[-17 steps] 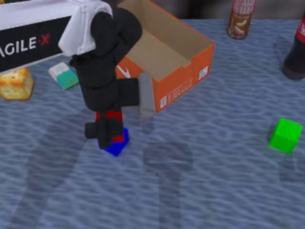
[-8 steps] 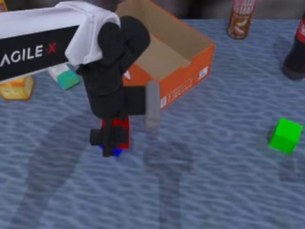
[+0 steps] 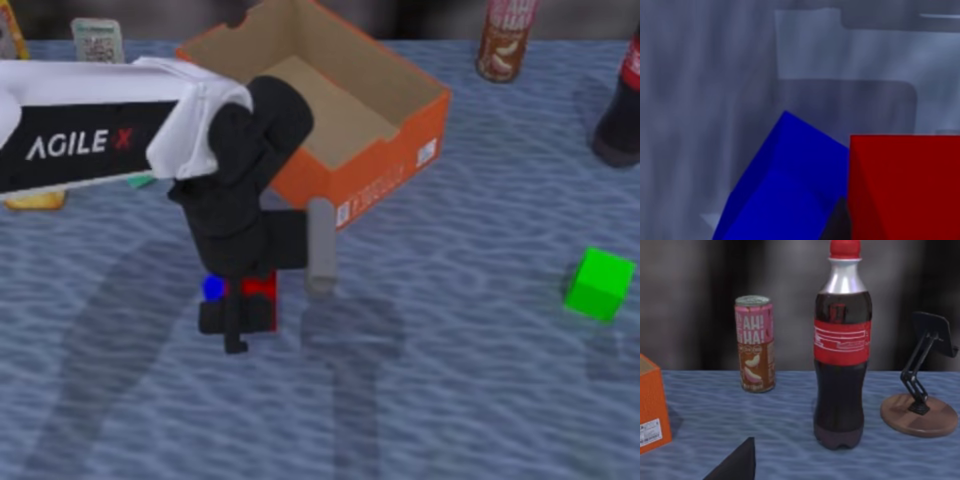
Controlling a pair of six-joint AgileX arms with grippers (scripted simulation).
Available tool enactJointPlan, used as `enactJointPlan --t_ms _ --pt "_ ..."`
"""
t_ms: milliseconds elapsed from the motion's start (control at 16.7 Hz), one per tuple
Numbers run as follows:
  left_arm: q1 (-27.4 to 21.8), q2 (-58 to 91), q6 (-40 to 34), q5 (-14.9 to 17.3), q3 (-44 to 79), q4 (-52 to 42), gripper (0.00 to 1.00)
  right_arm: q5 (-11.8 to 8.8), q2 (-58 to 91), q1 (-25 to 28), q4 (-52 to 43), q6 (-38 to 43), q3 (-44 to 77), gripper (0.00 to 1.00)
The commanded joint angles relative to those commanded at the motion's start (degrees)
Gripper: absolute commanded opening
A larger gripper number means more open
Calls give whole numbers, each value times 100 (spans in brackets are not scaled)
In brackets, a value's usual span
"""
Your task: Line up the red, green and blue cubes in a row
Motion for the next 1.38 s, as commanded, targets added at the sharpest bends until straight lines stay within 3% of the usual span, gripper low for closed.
enactJointPlan --t_ms 180,960,1380 --pt "0 0 0 0 0 0 0 0 0 0 0 0 0 100" --pt "0 0 0 0 0 0 98 0 0 0 0 0 0 100" --pt "0 0 0 0 0 0 100 0 0 0 0 0 0 100"
